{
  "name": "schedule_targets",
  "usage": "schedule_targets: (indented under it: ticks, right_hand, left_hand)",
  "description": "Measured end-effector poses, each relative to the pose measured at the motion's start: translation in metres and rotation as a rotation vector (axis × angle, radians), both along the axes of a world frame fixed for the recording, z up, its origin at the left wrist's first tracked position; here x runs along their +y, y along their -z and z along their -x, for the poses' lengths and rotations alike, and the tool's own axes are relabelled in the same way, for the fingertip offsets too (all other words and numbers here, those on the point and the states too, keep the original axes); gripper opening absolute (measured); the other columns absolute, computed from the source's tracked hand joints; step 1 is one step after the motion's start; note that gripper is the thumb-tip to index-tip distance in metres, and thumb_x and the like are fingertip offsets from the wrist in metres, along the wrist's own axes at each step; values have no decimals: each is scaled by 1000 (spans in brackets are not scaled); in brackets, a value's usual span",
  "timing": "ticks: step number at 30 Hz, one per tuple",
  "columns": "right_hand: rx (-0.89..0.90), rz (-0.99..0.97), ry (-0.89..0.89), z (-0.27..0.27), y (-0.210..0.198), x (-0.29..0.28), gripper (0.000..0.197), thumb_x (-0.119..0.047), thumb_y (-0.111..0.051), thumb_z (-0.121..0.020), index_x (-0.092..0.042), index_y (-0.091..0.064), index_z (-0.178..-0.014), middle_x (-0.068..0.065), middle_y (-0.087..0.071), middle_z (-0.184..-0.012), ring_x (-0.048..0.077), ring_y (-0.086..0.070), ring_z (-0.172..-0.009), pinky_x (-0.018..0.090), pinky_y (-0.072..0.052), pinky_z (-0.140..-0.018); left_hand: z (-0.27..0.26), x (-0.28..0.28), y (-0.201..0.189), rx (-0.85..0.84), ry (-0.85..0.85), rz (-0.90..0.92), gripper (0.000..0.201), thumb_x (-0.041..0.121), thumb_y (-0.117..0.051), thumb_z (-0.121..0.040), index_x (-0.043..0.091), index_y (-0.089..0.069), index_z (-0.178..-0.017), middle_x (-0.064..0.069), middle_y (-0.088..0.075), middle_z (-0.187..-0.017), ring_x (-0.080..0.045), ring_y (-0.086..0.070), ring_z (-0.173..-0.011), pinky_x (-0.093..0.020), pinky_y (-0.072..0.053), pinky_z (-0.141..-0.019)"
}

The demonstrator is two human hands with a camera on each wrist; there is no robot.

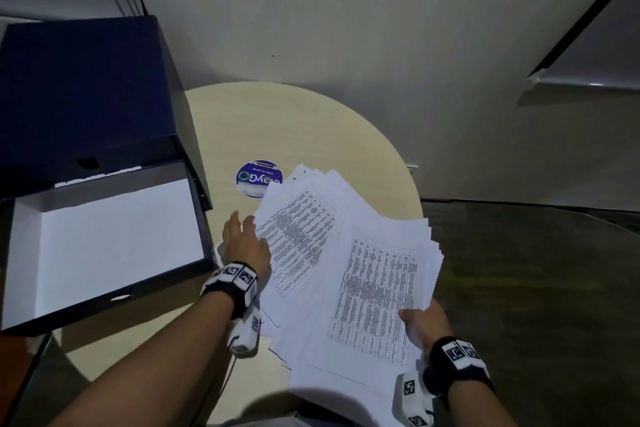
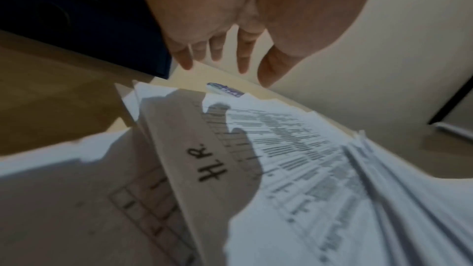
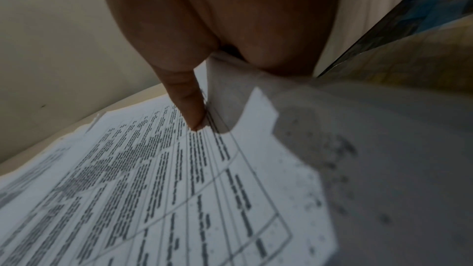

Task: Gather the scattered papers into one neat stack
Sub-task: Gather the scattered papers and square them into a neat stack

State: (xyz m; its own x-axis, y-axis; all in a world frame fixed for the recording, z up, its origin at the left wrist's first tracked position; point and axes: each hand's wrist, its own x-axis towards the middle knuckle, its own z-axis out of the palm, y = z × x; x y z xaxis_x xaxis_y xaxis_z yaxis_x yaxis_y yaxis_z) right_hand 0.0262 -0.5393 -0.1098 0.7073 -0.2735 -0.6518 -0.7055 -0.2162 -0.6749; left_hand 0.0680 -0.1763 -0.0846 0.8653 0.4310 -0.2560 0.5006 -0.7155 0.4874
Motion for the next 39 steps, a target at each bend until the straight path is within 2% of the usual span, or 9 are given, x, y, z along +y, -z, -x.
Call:
schedule_targets:
  ticks: [4, 11, 14, 17, 23, 28, 31, 34, 39]
  right_hand:
    - [10, 54, -49, -3, 1, 0, 32, 7, -65, -86, -3, -63, -117, 15, -72, -104, 36, -68, -97, 46, -53, -92]
    - [2, 33, -30, -4, -1, 3, 33, 7, -63, -88, 3, -60, -120, 18, -70, -108, 34, -67, -95, 34, -51, -79]
    - [14, 28, -57, -6, -1, 3, 32, 10, -57, -87, 0, -59, -118, 13, -69, -99, 31, -65, -88, 33, -50, -72]
    - [22, 74, -126, -8, -1, 5, 43, 9, -55, -84, -6, -54, -125, 13, -68, -111, 31, -64, -96, 40, -52, -87]
    - [-9, 63, -171, -8, -13, 21, 45, 10, -54, -90, -11, -49, -130, 14, -64, -119, 33, -61, -104, 42, -51, -91]
    - [-23, -73, -136, -3, -12, 33, 52, 1, -61, -91, -5, -46, -141, 17, -60, -131, 37, -58, -118, 41, -47, -95]
    - [-9, -153, -53, -3, -4, 38, 62, -27, -70, -88, -12, -49, -144, 12, -62, -135, 30, -60, -117, 40, -46, -93]
    - [27, -361, 125, -1, -14, 35, 67, -56, -62, -85, -14, -58, -137, 16, -65, -132, 33, -65, -106, 42, -52, -85]
    - [81, -603, 152, 9, -19, 37, 65, -68, -45, -93, -22, -62, -136, 12, -66, -133, 34, -61, -124, 55, -41, -110]
  left_hand:
    - [-2, 2, 6, 321, -16, -2, 77, 47, -45, -92, 8, -14, -151, -9, -24, -157, -31, -28, -142, -53, -22, -113]
    - [16, -7, 3, 403, -21, 54, 43, 29, -43, -96, 5, -38, -132, -20, -45, -134, -36, -51, -118, -41, -46, -92]
    - [19, -15, -13, 301, 33, 113, 32, 17, -45, -93, 6, -41, -123, -18, -60, -110, -33, -58, -87, -34, -46, -70]
    - [21, -28, -46, 133, 117, 37, 22, 11, -44, -92, 12, -42, -113, -10, -58, -85, -31, -53, -71, -35, -42, -62]
    - [8, -35, -152, -454, 137, 9, 26, 12, -46, -96, 20, -47, -120, -15, -66, -85, -35, -61, -76, -34, -42, -62]
    - [-10, -9, -195, -704, -72, 448, 14, 17, -58, -93, 21, -55, -107, 10, -64, -92, -6, -62, -82, -17, -48, -71]
    - [-7, -12, -158, -497, -80, 628, 31, 24, -68, -86, 18, -55, -114, 2, -68, -111, -21, -65, -101, -37, -53, -88]
    - [14, -29, -101, -257, -48, 579, 44, 23, -68, -87, 22, -49, -127, -2, -65, -121, -25, -64, -105, -30, -49, -85]
    - [46, -41, -10, 306, 355, 236, 50, 22, -49, -97, 16, -29, -141, -16, -55, -128, -32, -59, -106, -40, -53, -85]
